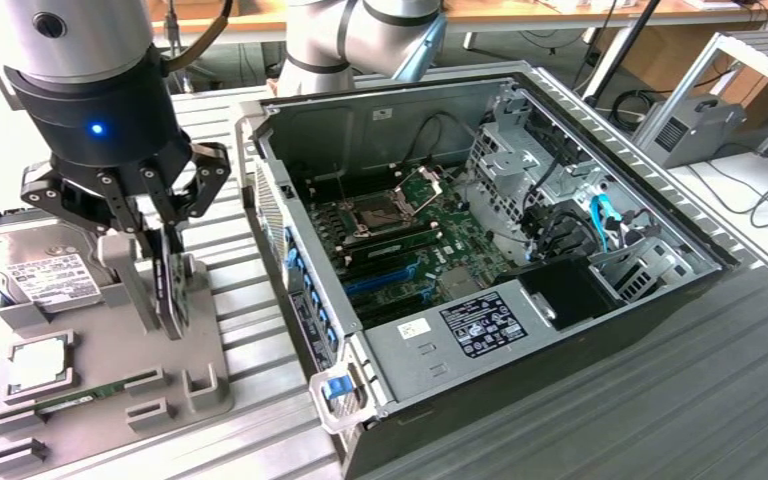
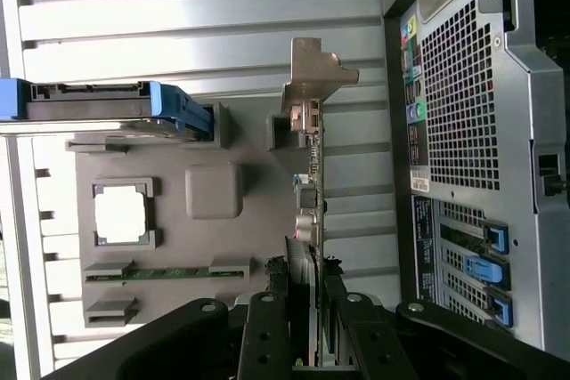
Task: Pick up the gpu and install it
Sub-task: 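Pick up the gpu and move the gpu toward the slot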
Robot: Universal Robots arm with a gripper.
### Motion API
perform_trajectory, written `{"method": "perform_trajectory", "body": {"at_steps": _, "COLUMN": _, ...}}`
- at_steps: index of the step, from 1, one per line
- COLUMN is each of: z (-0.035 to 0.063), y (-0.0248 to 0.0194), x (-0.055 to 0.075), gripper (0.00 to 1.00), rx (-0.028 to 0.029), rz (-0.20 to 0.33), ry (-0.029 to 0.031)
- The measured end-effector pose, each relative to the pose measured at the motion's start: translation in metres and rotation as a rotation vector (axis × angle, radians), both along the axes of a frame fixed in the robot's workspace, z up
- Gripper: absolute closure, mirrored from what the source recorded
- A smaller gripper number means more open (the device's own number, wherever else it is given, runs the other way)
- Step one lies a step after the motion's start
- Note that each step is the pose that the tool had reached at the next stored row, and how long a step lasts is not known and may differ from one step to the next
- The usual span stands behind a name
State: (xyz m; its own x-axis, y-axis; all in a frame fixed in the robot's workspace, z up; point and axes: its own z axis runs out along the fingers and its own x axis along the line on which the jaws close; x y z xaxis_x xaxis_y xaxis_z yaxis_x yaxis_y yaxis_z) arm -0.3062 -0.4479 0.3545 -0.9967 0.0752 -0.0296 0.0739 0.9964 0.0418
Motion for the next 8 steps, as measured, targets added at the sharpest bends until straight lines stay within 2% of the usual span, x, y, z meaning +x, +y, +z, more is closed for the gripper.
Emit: {"method": "perform_trajectory", "body": {"at_steps": 8, "z": 0.0053, "y": 0.0000, "x": 0.0000, "gripper": 0.74, "rx": 0.0000, "rz": 0.000, "ry": 0.0000}}
